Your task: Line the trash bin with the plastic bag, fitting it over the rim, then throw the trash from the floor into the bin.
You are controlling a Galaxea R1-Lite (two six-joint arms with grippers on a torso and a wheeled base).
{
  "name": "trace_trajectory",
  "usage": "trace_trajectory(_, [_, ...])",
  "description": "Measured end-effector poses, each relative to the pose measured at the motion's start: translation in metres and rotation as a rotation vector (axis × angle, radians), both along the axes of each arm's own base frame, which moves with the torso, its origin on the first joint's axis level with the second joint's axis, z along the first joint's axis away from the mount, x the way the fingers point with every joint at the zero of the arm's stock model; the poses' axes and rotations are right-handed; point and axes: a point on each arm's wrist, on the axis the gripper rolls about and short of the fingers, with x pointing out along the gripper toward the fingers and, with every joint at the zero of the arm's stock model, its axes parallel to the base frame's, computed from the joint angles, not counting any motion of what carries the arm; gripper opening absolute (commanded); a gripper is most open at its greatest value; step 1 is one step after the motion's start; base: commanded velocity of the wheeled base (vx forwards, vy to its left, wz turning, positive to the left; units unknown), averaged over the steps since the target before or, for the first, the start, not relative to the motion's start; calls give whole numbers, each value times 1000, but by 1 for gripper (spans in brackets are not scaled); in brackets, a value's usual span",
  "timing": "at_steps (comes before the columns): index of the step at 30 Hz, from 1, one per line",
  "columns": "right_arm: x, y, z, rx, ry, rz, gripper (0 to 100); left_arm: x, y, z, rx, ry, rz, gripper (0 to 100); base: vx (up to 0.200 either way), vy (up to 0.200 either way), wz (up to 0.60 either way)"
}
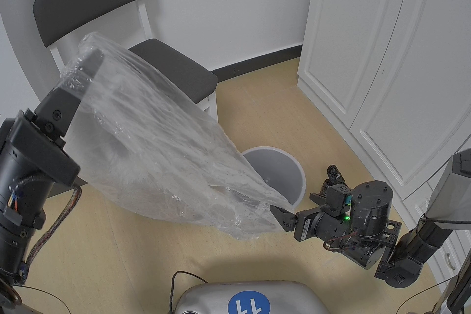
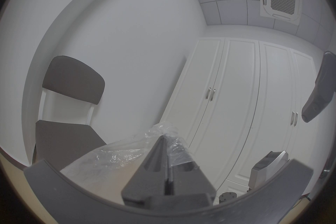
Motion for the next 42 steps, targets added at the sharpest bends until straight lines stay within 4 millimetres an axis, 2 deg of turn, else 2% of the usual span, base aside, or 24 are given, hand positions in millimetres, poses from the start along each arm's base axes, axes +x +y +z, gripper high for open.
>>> trace_trajectory(10, [8,3,10,54,-18,-17,100,-3,1,2,-8,-7,-11,0,0,0,0])
trace_trajectory(18, [17,7,11,89,-21,-43,100,-5,2,3,-13,-10,-20,0,0,0,0])
trace_trajectory(35, [23,11,-16,45,39,-40,100,-6,1,3,-13,-12,-27,0,0,0,0])
trace_trajectory(42, [23,10,-18,37,46,-41,100,-6,1,3,-13,-12,-27,0,0,0,0])
